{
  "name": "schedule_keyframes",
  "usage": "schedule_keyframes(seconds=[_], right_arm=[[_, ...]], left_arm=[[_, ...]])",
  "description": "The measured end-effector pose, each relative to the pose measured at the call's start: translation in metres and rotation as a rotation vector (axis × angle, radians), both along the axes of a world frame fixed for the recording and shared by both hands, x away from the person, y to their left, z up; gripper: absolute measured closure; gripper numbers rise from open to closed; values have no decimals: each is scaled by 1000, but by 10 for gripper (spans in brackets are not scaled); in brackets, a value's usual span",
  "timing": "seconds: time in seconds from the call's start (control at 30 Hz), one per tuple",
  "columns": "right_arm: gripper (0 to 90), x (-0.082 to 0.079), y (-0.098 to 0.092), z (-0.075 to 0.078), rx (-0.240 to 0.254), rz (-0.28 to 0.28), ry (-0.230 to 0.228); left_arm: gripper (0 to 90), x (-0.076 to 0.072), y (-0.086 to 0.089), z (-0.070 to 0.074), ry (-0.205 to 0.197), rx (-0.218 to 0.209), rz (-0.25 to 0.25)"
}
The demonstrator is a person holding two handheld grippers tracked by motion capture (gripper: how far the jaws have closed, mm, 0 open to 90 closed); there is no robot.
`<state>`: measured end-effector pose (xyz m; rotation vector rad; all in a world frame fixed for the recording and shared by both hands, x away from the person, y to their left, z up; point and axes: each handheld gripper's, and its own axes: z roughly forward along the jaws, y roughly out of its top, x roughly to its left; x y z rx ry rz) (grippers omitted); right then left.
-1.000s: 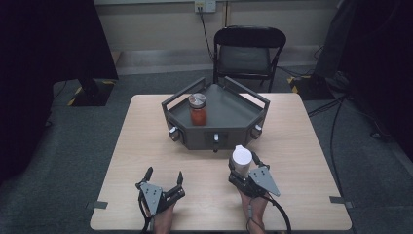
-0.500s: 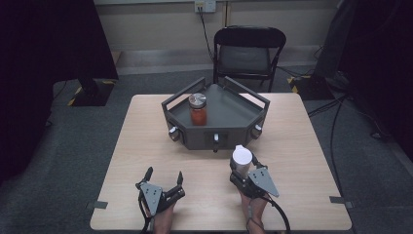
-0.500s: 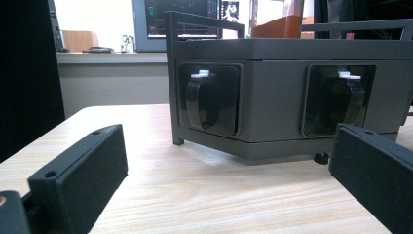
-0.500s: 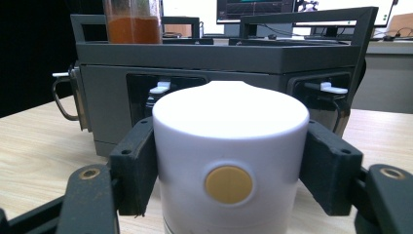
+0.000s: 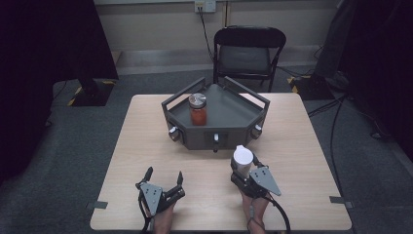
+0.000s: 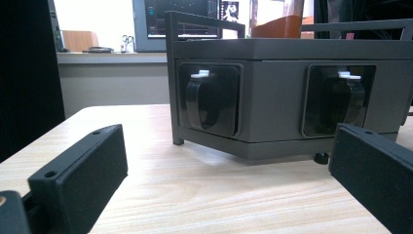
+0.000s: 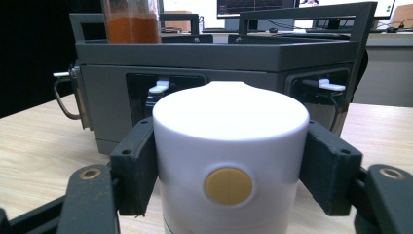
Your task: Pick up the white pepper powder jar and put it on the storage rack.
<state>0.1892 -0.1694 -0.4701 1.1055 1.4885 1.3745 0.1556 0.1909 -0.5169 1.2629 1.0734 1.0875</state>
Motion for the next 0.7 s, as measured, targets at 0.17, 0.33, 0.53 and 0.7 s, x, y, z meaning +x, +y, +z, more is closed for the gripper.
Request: schedule_keyframes(seconds=[0.17,0.33,0.53,0.7], right_arm=[[301,-1,-1,7,-5,15,-2],[301,-1,-3,13,-8,31,-6],[302,-1,-6,18,-9,44,-8],[301,-2,-9,23,-3,58,-12]], left_arm=[[0,0,0,0,0,0,0],[0,0,0,0,0,0,-1],[0,0,0,0,0,0,-1],[0,0,0,0,0,0,0]])
